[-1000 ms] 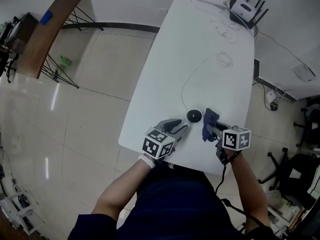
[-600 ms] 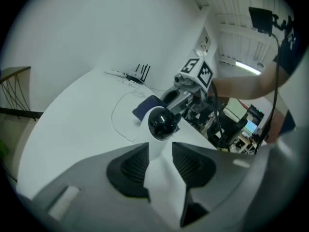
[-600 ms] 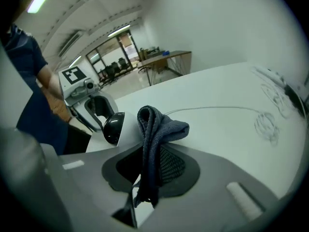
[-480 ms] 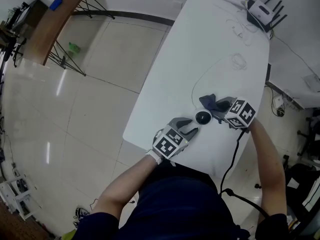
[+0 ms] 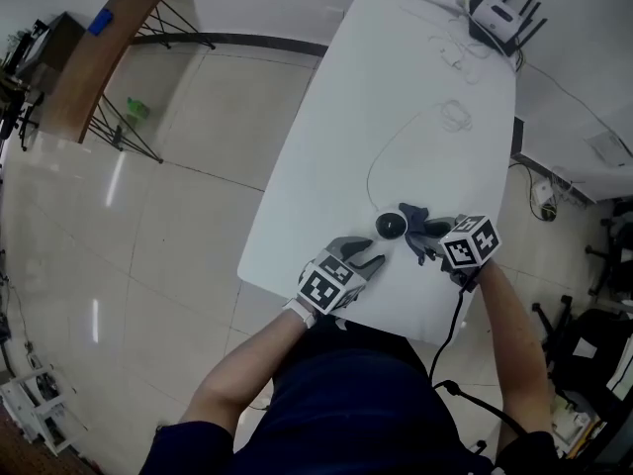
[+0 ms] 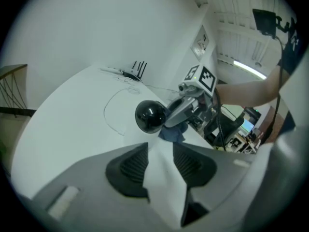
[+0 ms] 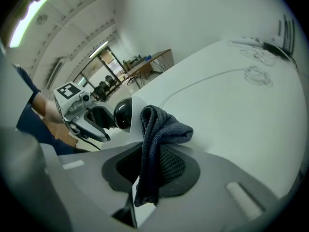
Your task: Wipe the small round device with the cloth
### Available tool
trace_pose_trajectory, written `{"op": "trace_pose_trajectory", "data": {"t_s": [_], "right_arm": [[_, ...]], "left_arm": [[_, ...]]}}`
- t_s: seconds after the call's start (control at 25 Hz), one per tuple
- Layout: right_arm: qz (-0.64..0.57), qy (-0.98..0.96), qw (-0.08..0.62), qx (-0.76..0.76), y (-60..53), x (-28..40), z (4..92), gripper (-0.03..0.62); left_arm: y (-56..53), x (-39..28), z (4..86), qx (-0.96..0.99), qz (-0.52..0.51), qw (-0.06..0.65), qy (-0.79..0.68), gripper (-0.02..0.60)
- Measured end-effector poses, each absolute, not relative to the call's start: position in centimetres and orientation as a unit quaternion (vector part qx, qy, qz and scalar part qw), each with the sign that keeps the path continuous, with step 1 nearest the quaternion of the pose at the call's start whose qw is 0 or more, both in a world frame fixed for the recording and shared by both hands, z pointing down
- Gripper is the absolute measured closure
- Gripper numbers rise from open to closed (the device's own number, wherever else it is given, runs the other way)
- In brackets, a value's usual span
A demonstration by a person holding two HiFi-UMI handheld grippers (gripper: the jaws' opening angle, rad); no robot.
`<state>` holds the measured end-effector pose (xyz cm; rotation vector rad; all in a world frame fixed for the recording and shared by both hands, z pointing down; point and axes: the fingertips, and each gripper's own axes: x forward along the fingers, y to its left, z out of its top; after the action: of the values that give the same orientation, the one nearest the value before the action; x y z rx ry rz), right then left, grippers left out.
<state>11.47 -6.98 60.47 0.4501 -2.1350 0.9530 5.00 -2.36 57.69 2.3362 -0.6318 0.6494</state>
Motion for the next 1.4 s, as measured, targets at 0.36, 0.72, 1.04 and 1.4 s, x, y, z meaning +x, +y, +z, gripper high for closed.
{"op": "trace_pose_trajectory", "data": {"t_s": [0.36,0.72,1.04,1.4], "right_arm": [[0.541,-0.783,0.149,0.269,-0.8,10.0,59.4,0.522],[0.622,-0.71,0.084,0.319,0.6,13.8,61.4,0.5],[0.504,-0.666,0.303,0.458,2.1,21.6,65.9,0.421],[0.425,-0.685,0.246,0.538,0.6,22.6,60.6,0.443]], "left_arm": [[1.6,4.4,57.5,0.883,0.241,0.33,-0.23,0.422],[4.4,3.9,57.2,0.88,0.244,0.344,-0.218,0.423],[4.5,4.5,55.8,0.888,0.233,0.333,-0.213,0.423],[4.6,3.5,55.2,0.884,0.219,0.346,-0.226,0.423]]}}
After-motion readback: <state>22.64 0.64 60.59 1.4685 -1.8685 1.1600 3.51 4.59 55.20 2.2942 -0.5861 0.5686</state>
